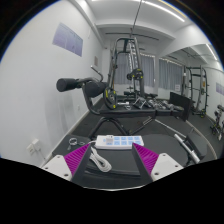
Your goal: Unplug charger
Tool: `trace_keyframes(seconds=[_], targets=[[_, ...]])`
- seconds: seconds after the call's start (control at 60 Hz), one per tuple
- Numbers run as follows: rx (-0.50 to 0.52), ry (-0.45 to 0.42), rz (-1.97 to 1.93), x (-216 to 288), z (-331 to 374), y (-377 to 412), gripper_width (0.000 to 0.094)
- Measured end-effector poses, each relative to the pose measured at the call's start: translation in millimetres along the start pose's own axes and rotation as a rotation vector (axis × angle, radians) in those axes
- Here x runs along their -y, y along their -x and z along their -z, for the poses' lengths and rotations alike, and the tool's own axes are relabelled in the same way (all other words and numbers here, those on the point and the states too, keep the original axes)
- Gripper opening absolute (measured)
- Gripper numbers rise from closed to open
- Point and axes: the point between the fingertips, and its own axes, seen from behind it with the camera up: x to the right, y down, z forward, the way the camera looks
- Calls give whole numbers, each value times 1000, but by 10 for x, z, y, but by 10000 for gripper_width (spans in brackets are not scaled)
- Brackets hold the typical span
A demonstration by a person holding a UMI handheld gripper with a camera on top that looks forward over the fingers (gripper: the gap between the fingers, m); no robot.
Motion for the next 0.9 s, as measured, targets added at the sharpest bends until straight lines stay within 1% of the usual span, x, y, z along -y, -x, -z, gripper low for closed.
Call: trace_keyframes(seconds=[0.083, 0.267, 0.367, 0.533, 0.683, 0.8, 0.9], targets=[[23, -3, 12, -150, -362, 102, 855], [21, -20, 7, -351, -1310, 222, 855], [29, 20, 4, -500, -1879, 257, 855], [-4, 100, 1, -671, -2627, 137, 858], [-14, 142, 7, -765, -2964, 67, 856], [-20, 131, 21, -712, -3082, 79, 859], [-18, 146, 32, -732, -3150, 96, 854]])
